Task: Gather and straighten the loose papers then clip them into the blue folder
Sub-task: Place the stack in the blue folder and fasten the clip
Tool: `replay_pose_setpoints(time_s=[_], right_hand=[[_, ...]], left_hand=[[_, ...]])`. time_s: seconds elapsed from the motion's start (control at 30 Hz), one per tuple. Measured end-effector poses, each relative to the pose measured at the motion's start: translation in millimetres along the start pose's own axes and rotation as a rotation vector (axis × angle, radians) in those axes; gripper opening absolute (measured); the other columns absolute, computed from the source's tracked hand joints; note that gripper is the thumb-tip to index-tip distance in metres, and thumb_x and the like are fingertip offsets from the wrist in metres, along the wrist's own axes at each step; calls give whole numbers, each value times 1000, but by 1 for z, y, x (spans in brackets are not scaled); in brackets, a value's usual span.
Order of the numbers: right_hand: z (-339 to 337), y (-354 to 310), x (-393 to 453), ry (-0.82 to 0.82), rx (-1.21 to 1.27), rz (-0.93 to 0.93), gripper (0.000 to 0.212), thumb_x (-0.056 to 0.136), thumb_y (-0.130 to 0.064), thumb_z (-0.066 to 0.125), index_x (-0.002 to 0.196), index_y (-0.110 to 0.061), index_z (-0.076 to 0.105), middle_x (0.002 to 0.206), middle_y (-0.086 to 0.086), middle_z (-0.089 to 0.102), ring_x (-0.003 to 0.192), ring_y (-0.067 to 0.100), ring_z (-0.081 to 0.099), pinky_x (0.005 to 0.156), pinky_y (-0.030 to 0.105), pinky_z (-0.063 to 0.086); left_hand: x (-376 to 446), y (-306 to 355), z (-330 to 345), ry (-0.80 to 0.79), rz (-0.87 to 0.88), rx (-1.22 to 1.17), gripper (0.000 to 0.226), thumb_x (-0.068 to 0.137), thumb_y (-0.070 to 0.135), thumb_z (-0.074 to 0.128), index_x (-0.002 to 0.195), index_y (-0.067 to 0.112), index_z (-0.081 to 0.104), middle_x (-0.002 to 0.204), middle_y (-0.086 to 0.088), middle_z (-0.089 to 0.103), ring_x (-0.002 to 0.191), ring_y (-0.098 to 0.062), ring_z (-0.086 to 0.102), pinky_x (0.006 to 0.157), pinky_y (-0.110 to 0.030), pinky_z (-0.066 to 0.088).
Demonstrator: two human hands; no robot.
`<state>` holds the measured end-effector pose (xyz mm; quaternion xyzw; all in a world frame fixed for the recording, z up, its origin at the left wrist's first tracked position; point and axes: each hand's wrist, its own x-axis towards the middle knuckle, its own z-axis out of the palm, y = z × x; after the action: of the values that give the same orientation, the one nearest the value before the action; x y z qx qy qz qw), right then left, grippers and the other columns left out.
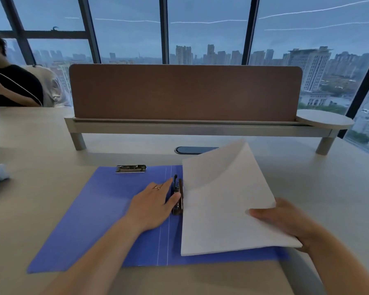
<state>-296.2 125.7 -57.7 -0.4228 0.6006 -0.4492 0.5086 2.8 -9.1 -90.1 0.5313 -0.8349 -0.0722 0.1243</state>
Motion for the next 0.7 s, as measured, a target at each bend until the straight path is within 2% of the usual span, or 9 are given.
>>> replay_pose_setpoints(time_s=[0.17, 0.23, 0.3, 0.37, 0.53, 0.6, 0.7], right_hand=[[3, -4, 0, 20, 2, 2, 16, 87, -1, 66, 101, 0, 72, 94, 16, 79, 78, 29, 77, 63, 31, 61], [7, -3, -1, 0, 7, 12, 19, 83, -3, 72, 102, 0, 72, 95, 15, 79, 79, 28, 77, 62, 30, 60], [9, -1, -1, -27, 9, 32, 41, 68, -14, 83, 105, 1, 72, 99, 16, 78, 84, 31, 76, 64, 31, 61], [10, 1, 0, -27, 4, 51, 54, 56, -21, 83, 105, 1, 73, 100, 17, 78, 86, 33, 76, 66, 33, 61], [7, -4, -4, -9, 25, 40, 33, 73, -3, 78, 105, 2, 72, 102, 19, 77, 87, 34, 75, 67, 34, 62], [3, -7, -6, 32, 47, 42, 24, 83, -4, 68, 106, 2, 71, 101, 19, 77, 85, 35, 75, 69, 38, 62], [-3, -9, -5, 110, 70, 44, 24, 83, -6, 68, 106, 1, 70, 96, 17, 78, 78, 32, 75, 68, 38, 60]], left_hand=[[-1, -3, -1, 16, 55, -31, 61, 102, 55, 21, 157, 33, 14, 124, 14, 59, 130, -10, 39, 94, -33, 43], [-2, -4, -2, 15, 59, -48, 59, 102, 54, 21, 157, 34, 14, 119, 15, 59, 129, -8, 39, 92, -32, 43], [-3, -3, -4, 15, 60, -76, 57, 103, 52, 21, 157, 35, 14, 120, 16, 59, 130, -7, 37, 91, -32, 43], [-4, -3, -4, 17, 65, -95, 56, 103, 52, 22, 156, 36, 14, 119, 17, 58, 130, -7, 37, 91, -32, 43], [-7, -2, -7, 9, 88, -117, 58, 102, 53, 26, 157, 37, 13, 122, 12, 57, 131, -9, 39, 97, -32, 43], [-9, -2, -8, 1, 90, -120, 61, 100, 56, 29, 156, 38, 13, 128, 10, 56, 132, -9, 40, 100, -32, 42], [-8, -6, -5, -21, 100, -109, 69, 93, 69, 29, 154, 43, 12, 132, 11, 55, 131, -9, 41, 100, -34, 44]])
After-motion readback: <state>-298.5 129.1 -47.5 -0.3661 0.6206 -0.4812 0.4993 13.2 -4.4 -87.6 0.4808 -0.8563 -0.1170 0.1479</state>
